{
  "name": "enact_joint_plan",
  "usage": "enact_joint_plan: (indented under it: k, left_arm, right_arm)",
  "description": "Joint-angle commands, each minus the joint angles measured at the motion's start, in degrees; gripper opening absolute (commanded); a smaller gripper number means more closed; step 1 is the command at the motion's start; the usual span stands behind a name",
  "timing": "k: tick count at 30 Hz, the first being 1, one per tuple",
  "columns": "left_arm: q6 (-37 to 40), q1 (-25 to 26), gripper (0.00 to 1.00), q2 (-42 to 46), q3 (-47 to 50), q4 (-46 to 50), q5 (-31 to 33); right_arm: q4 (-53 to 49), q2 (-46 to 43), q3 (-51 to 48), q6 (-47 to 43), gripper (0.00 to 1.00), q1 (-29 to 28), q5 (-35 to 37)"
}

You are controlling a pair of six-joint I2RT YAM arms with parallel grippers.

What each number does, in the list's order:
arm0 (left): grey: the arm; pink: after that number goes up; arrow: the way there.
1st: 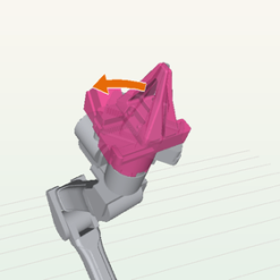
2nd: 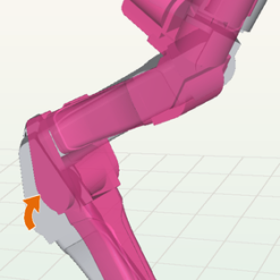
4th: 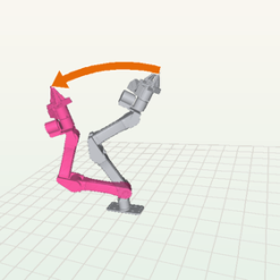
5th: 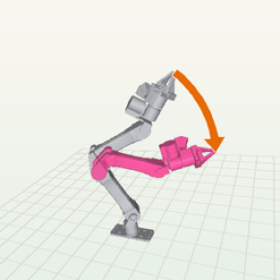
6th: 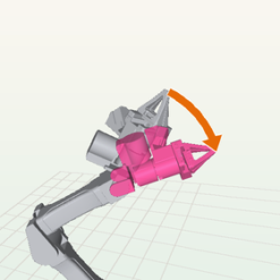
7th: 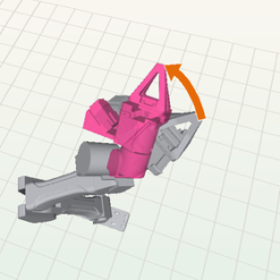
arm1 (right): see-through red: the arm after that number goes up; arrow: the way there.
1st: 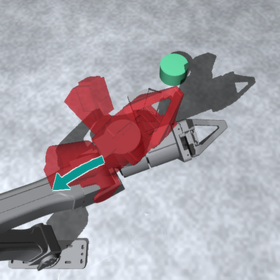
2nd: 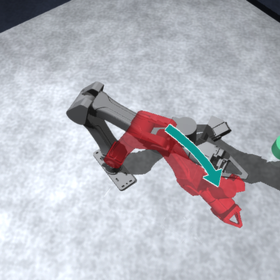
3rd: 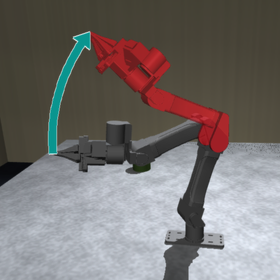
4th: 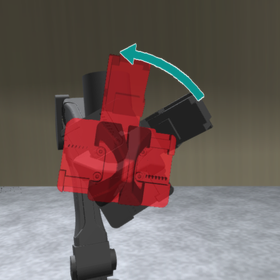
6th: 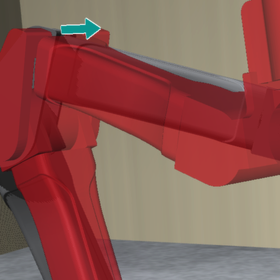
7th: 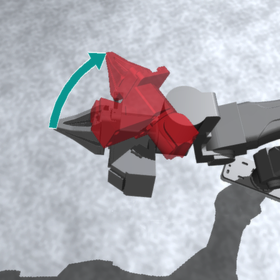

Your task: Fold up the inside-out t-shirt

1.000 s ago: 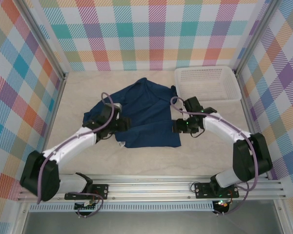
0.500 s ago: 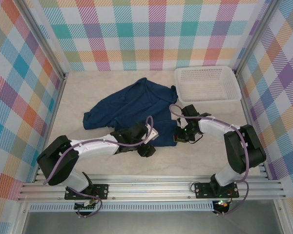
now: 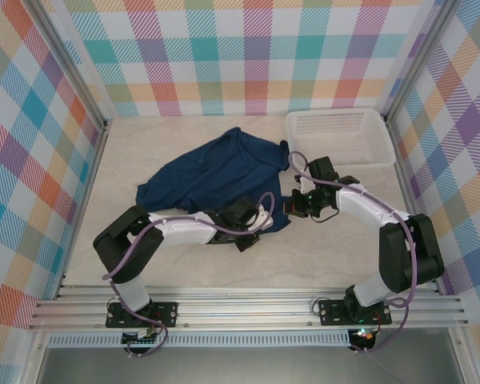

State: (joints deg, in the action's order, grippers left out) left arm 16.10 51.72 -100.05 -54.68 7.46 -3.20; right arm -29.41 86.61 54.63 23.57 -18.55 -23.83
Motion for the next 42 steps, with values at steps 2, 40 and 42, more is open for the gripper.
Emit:
enact_joint_plan:
  k: [2,40,42]
  left_arm:
    - [-3.8,-1.7,0.07,1.1,-5.2,2.9,-7.0]
    - [-27.2,-6.0,0.75,14.2,-0.9,-5.0,2.9]
    - [-26.8,-3.8,0.80,12.9,-2.4,-5.7,7.0]
  right_arm:
    - [1.5,-0.5,3.9,1.3,0.00,1.8,-2.9]
    - [25.0,-1.8,8.6,22.4,0.00,3.0,-16.2]
    - [26.8,-1.5,7.8,24.1,0.00,3.0,-17.2]
